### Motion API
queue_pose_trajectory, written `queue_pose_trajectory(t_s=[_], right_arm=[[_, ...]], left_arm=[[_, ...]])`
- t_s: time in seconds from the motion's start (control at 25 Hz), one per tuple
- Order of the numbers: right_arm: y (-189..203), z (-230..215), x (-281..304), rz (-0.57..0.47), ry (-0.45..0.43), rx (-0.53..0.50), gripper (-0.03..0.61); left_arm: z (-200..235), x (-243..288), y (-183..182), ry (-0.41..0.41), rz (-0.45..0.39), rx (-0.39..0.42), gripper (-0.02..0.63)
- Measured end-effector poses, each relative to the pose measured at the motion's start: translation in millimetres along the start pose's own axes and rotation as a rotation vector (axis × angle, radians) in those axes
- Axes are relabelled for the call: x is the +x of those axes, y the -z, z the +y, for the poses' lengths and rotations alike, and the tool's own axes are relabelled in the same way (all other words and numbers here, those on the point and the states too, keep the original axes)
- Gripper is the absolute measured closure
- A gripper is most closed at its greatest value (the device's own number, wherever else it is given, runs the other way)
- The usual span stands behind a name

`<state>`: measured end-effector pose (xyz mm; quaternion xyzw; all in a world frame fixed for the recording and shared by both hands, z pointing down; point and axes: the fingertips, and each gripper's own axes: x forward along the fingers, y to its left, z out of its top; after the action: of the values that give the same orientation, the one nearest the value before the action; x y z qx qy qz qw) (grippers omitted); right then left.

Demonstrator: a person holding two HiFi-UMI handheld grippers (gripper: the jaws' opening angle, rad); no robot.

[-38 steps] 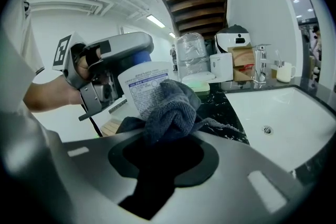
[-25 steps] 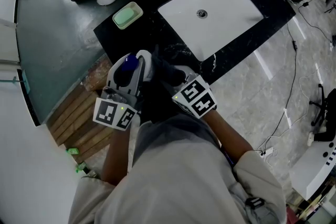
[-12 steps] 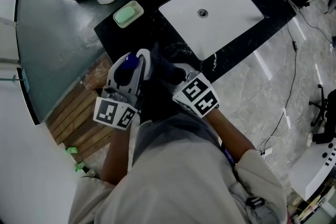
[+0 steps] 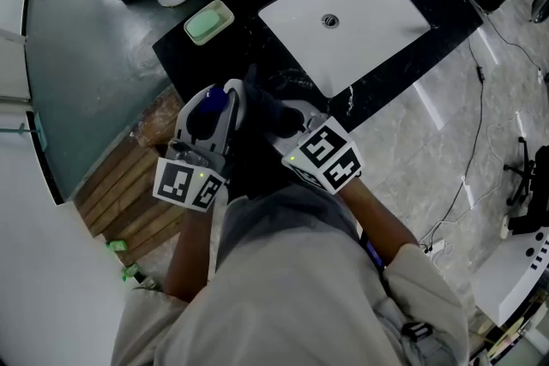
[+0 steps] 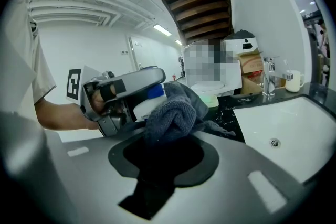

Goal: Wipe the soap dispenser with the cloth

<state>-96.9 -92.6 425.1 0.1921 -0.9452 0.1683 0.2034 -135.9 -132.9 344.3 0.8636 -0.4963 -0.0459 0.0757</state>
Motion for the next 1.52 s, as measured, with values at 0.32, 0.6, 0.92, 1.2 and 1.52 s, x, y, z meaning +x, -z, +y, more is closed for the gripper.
queue_pose_trajectory(t_s=[0.32,0.6,0.92,1.2,1.52], right_arm=[[-8.9,2.2,-4.2,-0.022,0.001,-0.015,0.483],[-23.1,5.8,-9.4,-0.038,-0.001,-0.047,0.483],[-40.3,11.9,-13.0,-0.054,-0.022,-0.090,0.482],[-51.8,11.9,-15.1,-0.071,-0.028,-0.116,0.482],[-57.3,8.0,-12.3,-0.069,-0.043,-0.125,0.482]], left_arm=[[-1.6,0.9,1.4,0.008,-0.002,0.006,0.525],[-2.4,2.2,0.8,0.009,-0.001,0.010,0.525],[-2.7,1.8,0.9,0.010,-0.002,0.012,0.525],[-6.2,2.4,2.0,0.022,0.002,0.020,0.525],[-4.4,1.0,-0.2,0.027,-0.002,0.015,0.525]])
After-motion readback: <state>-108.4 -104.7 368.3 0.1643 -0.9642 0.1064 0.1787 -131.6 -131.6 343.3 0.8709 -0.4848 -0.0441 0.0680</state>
